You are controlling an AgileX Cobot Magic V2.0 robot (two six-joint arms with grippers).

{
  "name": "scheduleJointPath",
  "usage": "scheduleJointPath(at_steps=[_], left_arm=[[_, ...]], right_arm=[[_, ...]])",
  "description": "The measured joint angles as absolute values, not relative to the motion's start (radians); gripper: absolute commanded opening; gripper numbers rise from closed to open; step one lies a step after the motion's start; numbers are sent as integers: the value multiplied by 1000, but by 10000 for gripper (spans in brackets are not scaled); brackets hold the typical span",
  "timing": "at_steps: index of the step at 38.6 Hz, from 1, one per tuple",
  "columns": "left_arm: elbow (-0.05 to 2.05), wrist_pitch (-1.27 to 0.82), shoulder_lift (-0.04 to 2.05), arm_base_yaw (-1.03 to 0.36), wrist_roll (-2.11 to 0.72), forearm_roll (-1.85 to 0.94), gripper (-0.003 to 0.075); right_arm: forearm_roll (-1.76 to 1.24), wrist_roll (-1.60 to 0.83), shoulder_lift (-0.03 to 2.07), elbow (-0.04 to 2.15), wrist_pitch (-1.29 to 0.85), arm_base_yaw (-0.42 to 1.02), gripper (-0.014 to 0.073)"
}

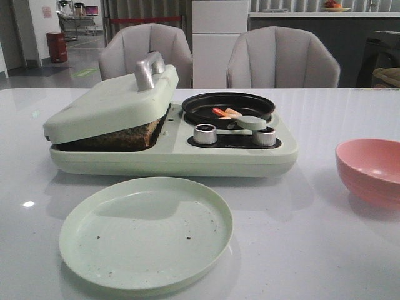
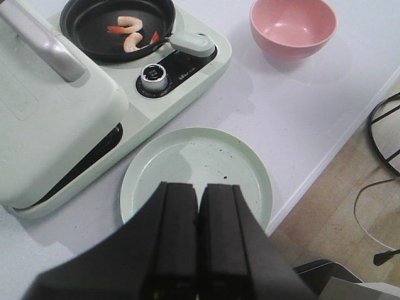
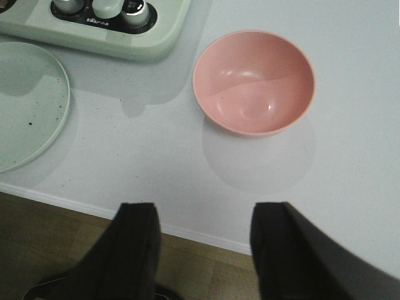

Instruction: Make breakfast with bread and shrimp

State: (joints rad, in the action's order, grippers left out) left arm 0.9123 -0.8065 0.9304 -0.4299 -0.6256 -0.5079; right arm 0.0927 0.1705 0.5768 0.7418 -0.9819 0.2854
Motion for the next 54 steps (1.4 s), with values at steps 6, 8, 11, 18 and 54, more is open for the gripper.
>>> scheduleJointPath(at_steps=[6,8,11,18,54], left_arm=[[912,-807,930,-430,-626,-508,99],[912,-807,930,-430,-626,-508,100],[912,-807,930,-430,-626,-507,100],[912,-772,930,-420,-474,-402,100],[766,-585,756,-221,-345,-214,100]], right_arm=[[93,170,548,740,-991,285,37],[93,170,547,740,-991,285,46],[93,170,547,740,-991,285,46],[93,170,547,740,-979,285,46],[93,170,547,740,-975,285,46]])
